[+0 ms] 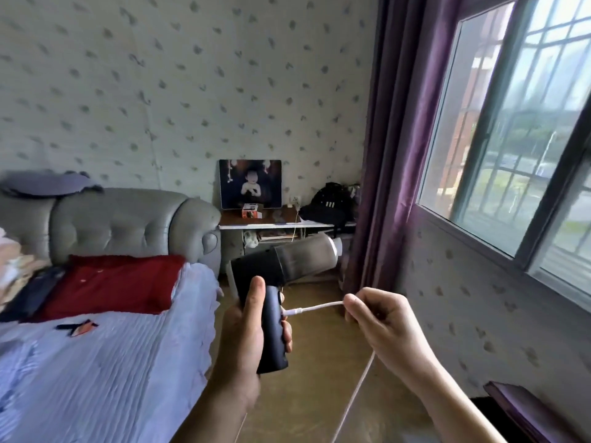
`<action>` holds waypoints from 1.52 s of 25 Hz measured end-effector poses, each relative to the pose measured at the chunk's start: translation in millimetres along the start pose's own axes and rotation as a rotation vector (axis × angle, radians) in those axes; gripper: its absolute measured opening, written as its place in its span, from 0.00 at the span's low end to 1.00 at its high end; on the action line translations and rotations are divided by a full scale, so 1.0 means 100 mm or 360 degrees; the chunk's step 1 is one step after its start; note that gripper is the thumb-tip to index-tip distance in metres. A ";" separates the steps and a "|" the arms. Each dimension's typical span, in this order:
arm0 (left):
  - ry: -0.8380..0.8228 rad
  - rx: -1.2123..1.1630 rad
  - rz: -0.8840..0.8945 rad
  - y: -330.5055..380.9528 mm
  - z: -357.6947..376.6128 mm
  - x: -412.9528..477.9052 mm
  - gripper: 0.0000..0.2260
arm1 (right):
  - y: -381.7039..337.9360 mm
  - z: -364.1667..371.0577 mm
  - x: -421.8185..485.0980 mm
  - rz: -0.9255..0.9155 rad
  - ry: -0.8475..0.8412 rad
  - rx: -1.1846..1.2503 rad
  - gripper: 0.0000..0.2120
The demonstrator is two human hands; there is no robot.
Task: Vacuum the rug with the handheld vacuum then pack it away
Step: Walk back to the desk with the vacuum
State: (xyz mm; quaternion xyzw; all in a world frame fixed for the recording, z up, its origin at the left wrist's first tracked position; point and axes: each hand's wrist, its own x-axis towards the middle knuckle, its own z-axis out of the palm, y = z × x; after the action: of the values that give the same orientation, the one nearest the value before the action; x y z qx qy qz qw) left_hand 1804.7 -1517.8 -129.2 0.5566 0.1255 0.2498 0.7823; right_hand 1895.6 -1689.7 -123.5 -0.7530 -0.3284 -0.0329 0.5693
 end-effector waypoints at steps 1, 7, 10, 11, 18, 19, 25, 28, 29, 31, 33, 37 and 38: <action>0.0018 -0.0008 0.0002 0.00 -0.02 0.24 0.29 | 0.06 0.06 0.23 0.0009 -0.0004 0.0017 0.18; 0.0071 -0.0116 0.0019 0.12 -0.19 1.89 0.28 | 0.29 0.41 1.82 -0.0112 -0.0078 -0.0080 0.16; 0.0097 -0.0146 -0.0012 0.09 -0.29 2.40 0.28 | 0.50 0.61 2.33 -0.0130 -0.0090 -0.0099 0.16; 0.0107 -0.0149 -0.0016 0.07 -0.33 2.57 0.28 | 0.58 0.68 2.50 -0.0130 -0.0101 -0.0091 0.16; 0.0224 -0.0087 0.0041 -0.16 -0.45 4.03 0.28 | 1.36 1.04 3.88 -0.0160 -0.0231 -0.0014 0.16; 0.0218 -0.0068 0.0040 -0.20 -0.42 4.26 0.28 | 1.49 1.05 4.09 -0.0170 -0.0245 -0.0003 0.16; 0.0261 0.0009 0.0030 -0.44 0.20 5.98 0.26 | 2.40 0.77 5.68 -0.0207 -0.0202 0.0022 0.14; 0.0199 -0.0017 0.0078 -0.45 0.47 6.68 0.26 | 2.71 0.61 6.32 -0.0250 -0.0187 0.0022 0.15; 0.0181 -0.0021 0.0086 -0.47 0.54 6.93 0.26 | 2.81 0.57 6.53 -0.0257 -0.0184 0.0028 0.15; 0.0118 -0.0041 0.0083 -0.53 0.63 7.42 0.26 | 2.99 0.50 6.94 -0.0270 -0.0179 0.0038 0.14; 0.0063 -0.0072 0.0048 -0.65 0.71 7.90 0.26 | 3.23 0.48 7.33 -0.0256 -0.0183 0.0049 0.14; 0.0057 -0.0094 0.0001 -0.94 0.82 8.78 0.25 | 3.78 0.52 8.07 -0.0207 -0.0175 0.0064 0.14; 0.0073 -0.0102 -0.0009 -1.00 0.83 9.04 0.24 | 3.92 0.56 8.31 -0.0202 -0.0181 0.0046 0.14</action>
State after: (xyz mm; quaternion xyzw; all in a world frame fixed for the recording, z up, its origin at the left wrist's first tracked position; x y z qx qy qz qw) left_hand 2632.2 -1130.6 -119.8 0.5250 0.1368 0.2641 0.7974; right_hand 2735.6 -1314.2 -118.5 -0.7231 -0.4075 -0.0214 0.5573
